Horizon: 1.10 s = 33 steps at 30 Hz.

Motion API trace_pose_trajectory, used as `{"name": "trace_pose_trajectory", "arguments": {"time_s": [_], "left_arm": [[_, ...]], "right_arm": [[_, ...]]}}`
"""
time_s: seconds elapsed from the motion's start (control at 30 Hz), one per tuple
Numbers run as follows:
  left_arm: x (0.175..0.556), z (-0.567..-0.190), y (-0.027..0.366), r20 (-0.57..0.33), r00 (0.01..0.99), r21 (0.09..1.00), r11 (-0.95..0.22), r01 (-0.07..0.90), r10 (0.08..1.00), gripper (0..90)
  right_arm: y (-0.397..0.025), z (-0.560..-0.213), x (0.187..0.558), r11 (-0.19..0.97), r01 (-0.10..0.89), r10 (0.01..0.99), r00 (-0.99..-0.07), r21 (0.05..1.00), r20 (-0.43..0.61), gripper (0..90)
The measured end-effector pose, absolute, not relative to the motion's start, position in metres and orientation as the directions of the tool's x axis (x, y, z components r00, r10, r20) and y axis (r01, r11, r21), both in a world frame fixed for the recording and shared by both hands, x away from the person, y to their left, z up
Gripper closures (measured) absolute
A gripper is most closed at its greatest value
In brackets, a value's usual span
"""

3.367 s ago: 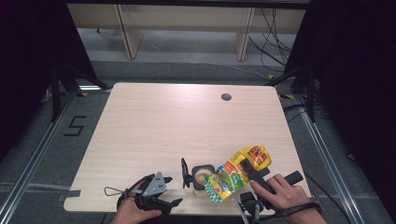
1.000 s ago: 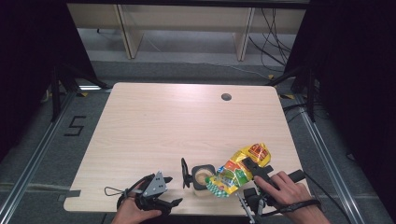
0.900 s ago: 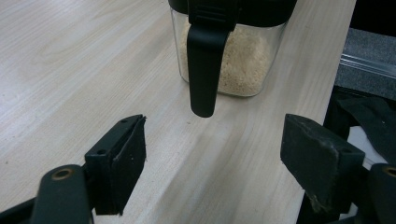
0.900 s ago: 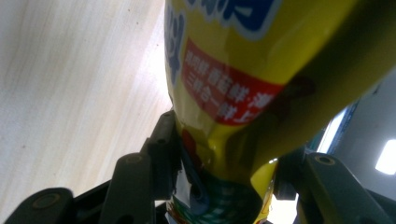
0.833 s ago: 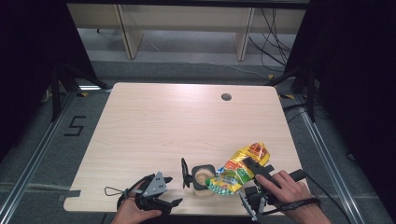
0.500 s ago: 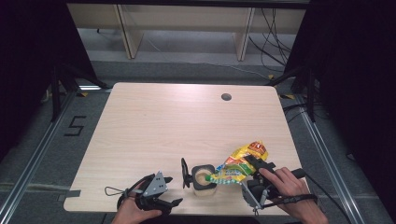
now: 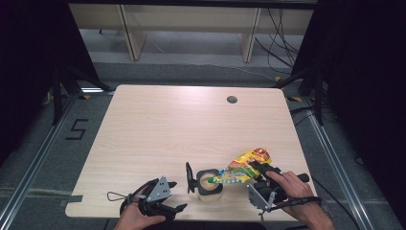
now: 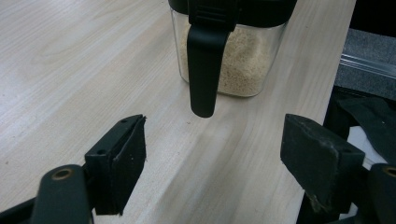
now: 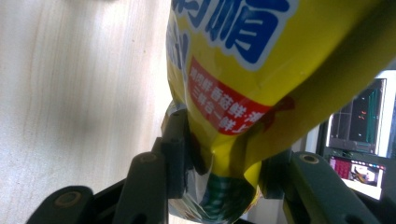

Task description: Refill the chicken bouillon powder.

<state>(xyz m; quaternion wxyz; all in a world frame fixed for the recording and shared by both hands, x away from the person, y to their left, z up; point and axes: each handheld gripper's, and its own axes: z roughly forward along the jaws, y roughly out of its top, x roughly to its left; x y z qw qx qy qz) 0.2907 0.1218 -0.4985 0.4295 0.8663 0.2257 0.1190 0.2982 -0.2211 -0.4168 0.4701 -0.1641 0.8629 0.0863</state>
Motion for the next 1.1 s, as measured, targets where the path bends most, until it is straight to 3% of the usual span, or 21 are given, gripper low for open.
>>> {"name": "trace_pose_trajectory", "arguments": {"time_s": [0.03, 0.13, 0.2, 0.53, 0.57, 0.73, 0.8, 0.83, 1.03, 1.1], "left_arm": [[0.291, -0.499, 0.122, 0.012, 0.870, 0.798, -0.529, 0.289, 0.494, 22.2], [0.291, -0.499, 0.122, 0.013, 0.870, 0.798, -0.530, 0.288, 0.493, 22.2], [0.291, -0.499, 0.122, 0.004, 0.872, 0.802, -0.523, 0.290, 0.489, 22.2], [0.291, -0.498, 0.122, 0.007, 0.873, 0.802, -0.524, 0.287, 0.488, 22.2], [0.292, -0.498, 0.122, 0.019, 0.877, 0.802, -0.531, 0.274, 0.480, 22.2], [0.291, -0.498, 0.122, 0.019, 0.875, 0.803, -0.528, 0.275, 0.484, 22.2], [0.291, -0.498, 0.122, 0.019, 0.875, 0.803, -0.528, 0.275, 0.484, 22.2], [0.290, -0.499, 0.122, 0.010, 0.870, 0.806, -0.519, 0.285, 0.493, 22.2], [0.290, -0.499, 0.122, 0.009, 0.869, 0.807, -0.518, 0.286, 0.494, 22.2], [0.290, -0.499, 0.122, 0.009, 0.869, 0.806, -0.517, 0.286, 0.494, 22.2]], "right_arm": [[-0.224, -0.421, 0.297, 0.941, -0.333, -0.129, -0.526, 0.064, -0.840, 63.1], [-0.225, -0.420, 0.297, 0.937, -0.347, -0.157, -0.516, 0.038, -0.842, 63.4], [-0.227, -0.422, 0.296, 0.948, -0.307, -0.100, -0.547, 0.088, -0.831, 63.6], [-0.236, -0.422, 0.296, 0.931, -0.350, -0.114, -0.544, 0.101, -0.831, 65.5], [-0.238, -0.425, 0.293, 0.939, -0.307, -0.052, -0.572, 0.155, -0.819, 65.6], [-0.238, -0.423, 0.295, 0.921, -0.362, -0.089, -0.558, 0.145, -0.825, 65.8], [-0.242, -0.426, 0.292, 0.918, -0.317, -0.001, -0.604, 0.239, -0.797, 66.3], [-0.242, -0.422, 0.295, 0.908, -0.373, -0.063, -0.573, 0.191, -0.817, 66.4], [-0.245, -0.423, 0.297, 0.891, -0.385, -0.050, -0.609, 0.241, -0.792, 66.9], [-0.247, -0.426, 0.299, 0.877, -0.374, -0.004, -0.633, 0.301, -0.774, 67.0]]}}
